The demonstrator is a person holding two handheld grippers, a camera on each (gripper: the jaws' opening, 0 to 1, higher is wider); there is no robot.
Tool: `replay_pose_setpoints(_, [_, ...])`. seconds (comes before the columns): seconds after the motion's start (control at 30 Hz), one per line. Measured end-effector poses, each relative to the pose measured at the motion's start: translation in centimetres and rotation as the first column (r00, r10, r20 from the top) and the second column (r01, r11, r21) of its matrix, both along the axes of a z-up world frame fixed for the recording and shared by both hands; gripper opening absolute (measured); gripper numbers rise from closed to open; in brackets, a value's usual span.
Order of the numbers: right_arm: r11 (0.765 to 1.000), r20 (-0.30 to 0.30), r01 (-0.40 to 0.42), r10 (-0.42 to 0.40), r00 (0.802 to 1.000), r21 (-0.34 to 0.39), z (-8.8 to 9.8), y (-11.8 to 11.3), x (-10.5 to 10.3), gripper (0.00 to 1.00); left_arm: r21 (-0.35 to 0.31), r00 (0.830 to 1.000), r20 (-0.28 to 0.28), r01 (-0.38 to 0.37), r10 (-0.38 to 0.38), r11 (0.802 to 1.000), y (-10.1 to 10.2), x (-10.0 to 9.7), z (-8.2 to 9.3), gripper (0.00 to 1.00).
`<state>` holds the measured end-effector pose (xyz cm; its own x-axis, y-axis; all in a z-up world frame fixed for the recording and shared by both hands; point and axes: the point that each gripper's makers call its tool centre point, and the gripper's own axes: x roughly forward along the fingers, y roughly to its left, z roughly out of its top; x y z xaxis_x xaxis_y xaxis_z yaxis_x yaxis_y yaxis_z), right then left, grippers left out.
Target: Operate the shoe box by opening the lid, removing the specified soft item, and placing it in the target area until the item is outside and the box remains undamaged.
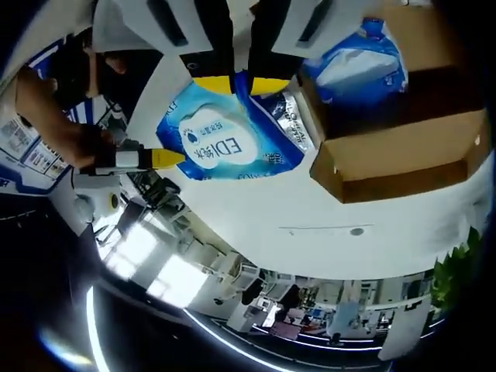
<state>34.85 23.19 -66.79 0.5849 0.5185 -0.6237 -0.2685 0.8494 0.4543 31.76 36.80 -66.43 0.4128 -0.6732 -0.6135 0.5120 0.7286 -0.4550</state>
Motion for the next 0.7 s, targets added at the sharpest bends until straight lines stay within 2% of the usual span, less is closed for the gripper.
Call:
replay_pose_setpoints(0.37, [1.0,-0.021,-0.013,0.012,1.0,-0.029,-2.3,-0.5,2.2,0.0,0.039,1.0,-0.026,0.012,-0.011,0.999,-0.7,2.2,-1.7,0.05])
replay_pose_setpoints(0.7, [0.999,-0.031,-0.022,0.021,0.999,-0.049,-5.2,-0.5,4.9,0.0,0.13,0.999,-0.022,0.034,-0.031,0.991,-1.0,4.4,-3.5,0.05])
